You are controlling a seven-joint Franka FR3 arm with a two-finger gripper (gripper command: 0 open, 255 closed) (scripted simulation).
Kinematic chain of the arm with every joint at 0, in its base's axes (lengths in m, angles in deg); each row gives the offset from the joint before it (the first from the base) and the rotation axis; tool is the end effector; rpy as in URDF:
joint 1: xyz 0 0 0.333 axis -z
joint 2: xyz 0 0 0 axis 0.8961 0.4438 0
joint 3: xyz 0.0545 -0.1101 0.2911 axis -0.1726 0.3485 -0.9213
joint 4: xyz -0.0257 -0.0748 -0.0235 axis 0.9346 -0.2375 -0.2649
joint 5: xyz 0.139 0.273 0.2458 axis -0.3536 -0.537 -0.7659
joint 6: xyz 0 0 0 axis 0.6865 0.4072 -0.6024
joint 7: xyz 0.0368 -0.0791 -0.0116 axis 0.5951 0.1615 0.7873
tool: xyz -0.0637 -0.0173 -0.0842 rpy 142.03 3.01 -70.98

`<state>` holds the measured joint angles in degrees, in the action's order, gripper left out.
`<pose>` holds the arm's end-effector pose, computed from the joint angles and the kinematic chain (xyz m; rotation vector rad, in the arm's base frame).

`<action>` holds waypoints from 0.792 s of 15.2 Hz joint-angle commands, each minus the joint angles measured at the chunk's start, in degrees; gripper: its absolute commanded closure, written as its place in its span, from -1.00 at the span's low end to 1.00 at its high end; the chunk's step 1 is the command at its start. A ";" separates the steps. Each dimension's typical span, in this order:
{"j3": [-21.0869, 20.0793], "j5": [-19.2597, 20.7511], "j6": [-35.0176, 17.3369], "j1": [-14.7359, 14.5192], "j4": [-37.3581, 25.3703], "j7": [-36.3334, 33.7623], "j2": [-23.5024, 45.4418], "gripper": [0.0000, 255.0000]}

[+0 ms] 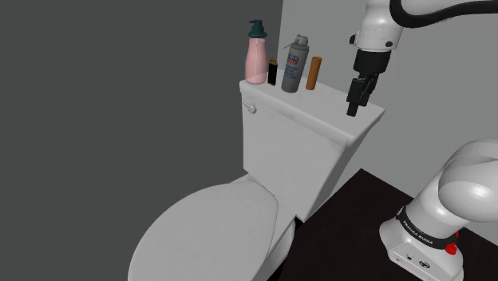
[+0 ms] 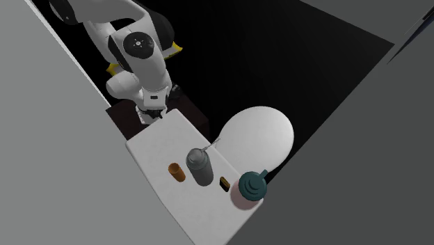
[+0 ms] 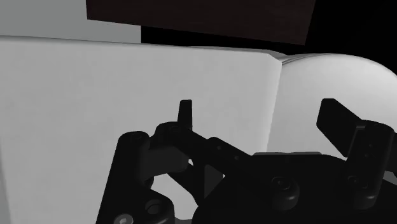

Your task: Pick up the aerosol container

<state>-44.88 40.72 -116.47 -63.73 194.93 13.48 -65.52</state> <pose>0.3121 0.0211 0.5345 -3.0698 -0.1916 0.1869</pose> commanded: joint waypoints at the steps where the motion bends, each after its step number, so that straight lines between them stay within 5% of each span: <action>1: 0.00 0.00 0.00 0.00 0.00 0.00 0.00 -1.00; 12: 4.39 4.40 -2.99 -1.09 -21.54 14.01 18.74 -1.00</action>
<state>-40.80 44.89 -119.67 -64.65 176.34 26.17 -48.93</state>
